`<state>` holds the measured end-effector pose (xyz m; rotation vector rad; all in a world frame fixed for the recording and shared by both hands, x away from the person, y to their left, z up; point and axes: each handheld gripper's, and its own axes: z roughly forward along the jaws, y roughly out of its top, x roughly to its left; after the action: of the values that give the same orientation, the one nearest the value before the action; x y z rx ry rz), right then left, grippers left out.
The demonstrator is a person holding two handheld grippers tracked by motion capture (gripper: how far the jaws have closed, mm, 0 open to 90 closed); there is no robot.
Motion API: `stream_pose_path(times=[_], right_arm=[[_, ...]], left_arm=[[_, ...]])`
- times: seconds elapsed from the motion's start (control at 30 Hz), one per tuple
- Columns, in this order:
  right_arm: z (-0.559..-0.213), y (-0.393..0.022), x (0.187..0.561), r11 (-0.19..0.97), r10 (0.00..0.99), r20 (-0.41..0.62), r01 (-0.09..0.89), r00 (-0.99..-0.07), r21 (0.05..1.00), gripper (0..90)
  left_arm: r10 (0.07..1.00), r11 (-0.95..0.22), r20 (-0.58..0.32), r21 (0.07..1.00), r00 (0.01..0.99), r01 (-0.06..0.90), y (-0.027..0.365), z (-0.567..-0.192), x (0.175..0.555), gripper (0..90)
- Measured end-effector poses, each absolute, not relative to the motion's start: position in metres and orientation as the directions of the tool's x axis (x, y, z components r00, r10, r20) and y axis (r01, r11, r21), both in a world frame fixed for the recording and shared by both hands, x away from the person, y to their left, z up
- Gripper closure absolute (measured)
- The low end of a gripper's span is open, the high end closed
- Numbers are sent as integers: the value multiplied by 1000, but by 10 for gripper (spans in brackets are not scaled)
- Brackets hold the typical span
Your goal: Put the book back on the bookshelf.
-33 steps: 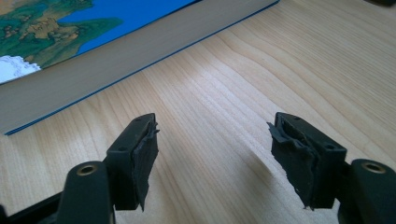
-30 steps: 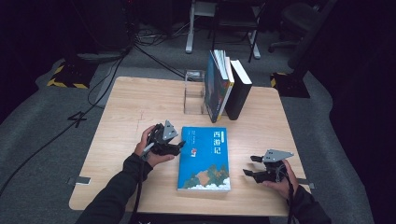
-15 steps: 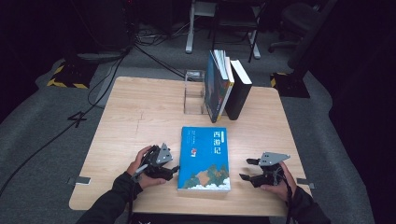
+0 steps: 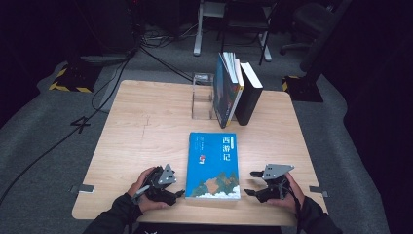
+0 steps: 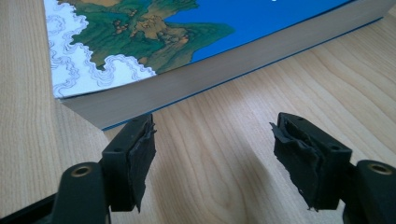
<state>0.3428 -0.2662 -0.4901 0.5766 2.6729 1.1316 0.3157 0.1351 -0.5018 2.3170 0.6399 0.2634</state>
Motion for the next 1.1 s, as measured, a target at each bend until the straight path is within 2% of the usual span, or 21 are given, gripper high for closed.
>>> stream_pose_path(times=[0.07, 0.53, 1.1], right_arm=[[-491, -264, 342, 639, 413, -21, 274, -910, 719, 295], [-494, -247, 339, 669, 369, -34, 240, -929, 703, 292], [-487, -249, 340, 634, 374, -28, 233, -927, 738, 285]], left_arm=[[520, -613, -15, 689, 854, 386, 136, -503, 315, 210], [514, -625, -9, 682, 858, 381, 135, -503, 302, 185], [480, -644, -9, 675, 877, 360, 130, -501, 298, 188]])
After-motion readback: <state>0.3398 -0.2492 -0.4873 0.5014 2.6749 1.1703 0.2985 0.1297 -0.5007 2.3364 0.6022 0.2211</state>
